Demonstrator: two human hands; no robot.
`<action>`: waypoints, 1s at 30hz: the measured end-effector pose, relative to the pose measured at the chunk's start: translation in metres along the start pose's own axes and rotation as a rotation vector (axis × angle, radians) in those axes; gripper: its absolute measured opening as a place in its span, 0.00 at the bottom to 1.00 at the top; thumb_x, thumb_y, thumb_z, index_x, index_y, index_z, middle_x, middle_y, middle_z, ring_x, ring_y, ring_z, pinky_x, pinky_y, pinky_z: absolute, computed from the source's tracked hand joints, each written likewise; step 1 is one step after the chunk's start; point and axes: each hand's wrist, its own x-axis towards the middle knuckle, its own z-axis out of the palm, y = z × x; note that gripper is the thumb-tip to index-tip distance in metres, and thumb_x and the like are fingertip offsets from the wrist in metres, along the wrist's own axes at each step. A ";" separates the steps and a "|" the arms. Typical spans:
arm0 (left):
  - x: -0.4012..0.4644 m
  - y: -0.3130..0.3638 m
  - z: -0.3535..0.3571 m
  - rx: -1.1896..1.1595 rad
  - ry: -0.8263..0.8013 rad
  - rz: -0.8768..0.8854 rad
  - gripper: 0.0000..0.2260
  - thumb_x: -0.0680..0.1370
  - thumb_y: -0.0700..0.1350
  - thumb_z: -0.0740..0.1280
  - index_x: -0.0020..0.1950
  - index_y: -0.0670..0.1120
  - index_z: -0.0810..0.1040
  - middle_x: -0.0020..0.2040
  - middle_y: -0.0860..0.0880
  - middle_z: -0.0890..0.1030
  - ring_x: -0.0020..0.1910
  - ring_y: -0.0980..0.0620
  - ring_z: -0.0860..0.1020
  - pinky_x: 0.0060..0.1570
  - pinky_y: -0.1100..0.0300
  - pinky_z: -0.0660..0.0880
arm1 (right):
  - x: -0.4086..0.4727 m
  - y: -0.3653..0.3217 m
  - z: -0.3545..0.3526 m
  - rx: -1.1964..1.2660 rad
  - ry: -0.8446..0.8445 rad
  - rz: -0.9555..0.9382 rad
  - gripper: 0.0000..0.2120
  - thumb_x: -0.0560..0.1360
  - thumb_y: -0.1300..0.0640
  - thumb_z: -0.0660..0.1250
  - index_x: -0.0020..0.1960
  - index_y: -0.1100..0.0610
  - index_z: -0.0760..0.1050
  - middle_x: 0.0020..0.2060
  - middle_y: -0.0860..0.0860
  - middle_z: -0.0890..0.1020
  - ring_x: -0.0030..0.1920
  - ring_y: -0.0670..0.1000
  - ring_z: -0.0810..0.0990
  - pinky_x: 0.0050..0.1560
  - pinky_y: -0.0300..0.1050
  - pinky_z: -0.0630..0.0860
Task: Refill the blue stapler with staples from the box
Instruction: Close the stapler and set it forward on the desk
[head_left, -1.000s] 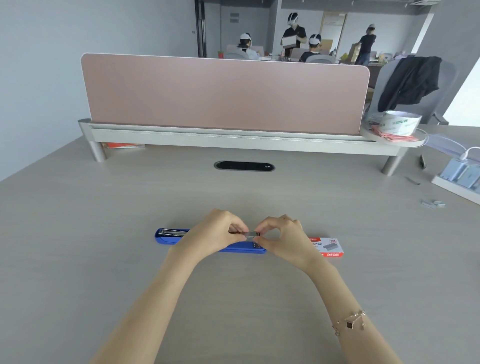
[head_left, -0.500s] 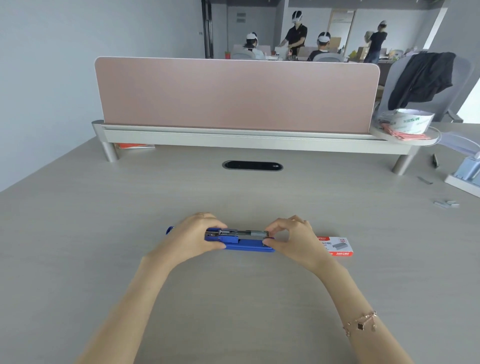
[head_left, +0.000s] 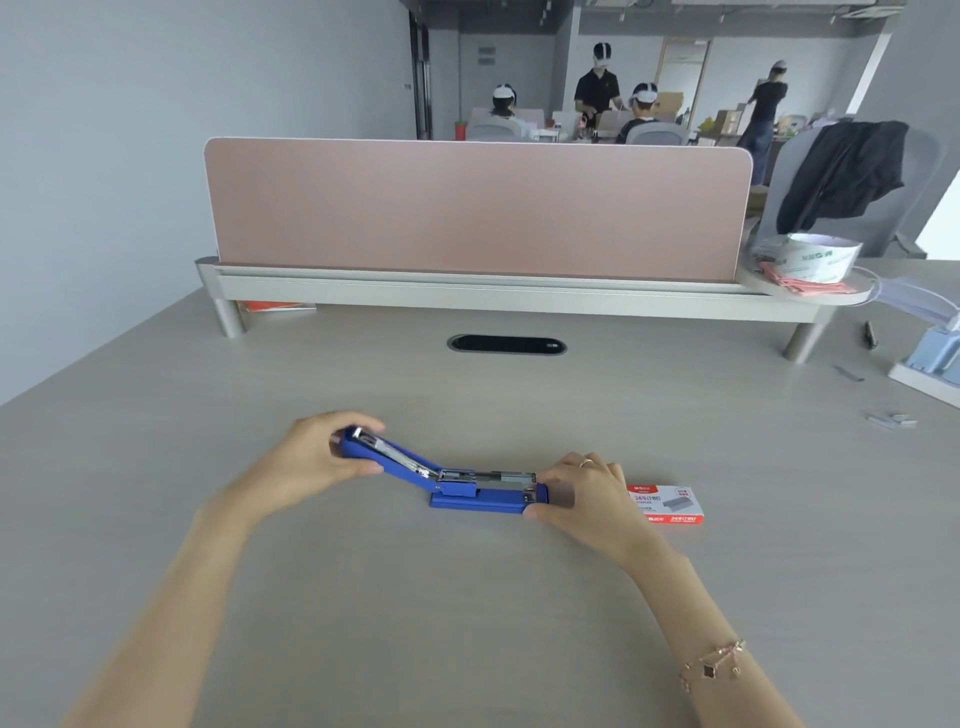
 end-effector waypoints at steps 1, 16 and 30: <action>0.002 0.008 -0.001 -0.050 0.024 0.000 0.18 0.67 0.39 0.78 0.50 0.58 0.80 0.45 0.54 0.84 0.40 0.59 0.80 0.45 0.69 0.75 | 0.000 0.001 0.001 0.007 -0.005 0.004 0.13 0.68 0.45 0.69 0.51 0.46 0.78 0.46 0.45 0.76 0.51 0.49 0.69 0.51 0.43 0.58; 0.026 0.084 0.087 -0.065 -0.203 0.137 0.13 0.69 0.44 0.77 0.51 0.53 0.82 0.48 0.57 0.85 0.47 0.64 0.81 0.48 0.75 0.73 | -0.003 0.007 -0.003 0.008 0.003 -0.013 0.11 0.67 0.43 0.69 0.48 0.44 0.76 0.46 0.46 0.79 0.49 0.50 0.71 0.48 0.45 0.56; 0.023 0.050 0.079 -0.079 -0.183 0.066 0.14 0.69 0.43 0.76 0.53 0.55 0.83 0.48 0.57 0.84 0.48 0.62 0.81 0.51 0.68 0.75 | -0.006 0.005 -0.006 0.149 0.072 -0.020 0.15 0.72 0.37 0.60 0.57 0.38 0.71 0.42 0.42 0.82 0.48 0.45 0.71 0.55 0.41 0.59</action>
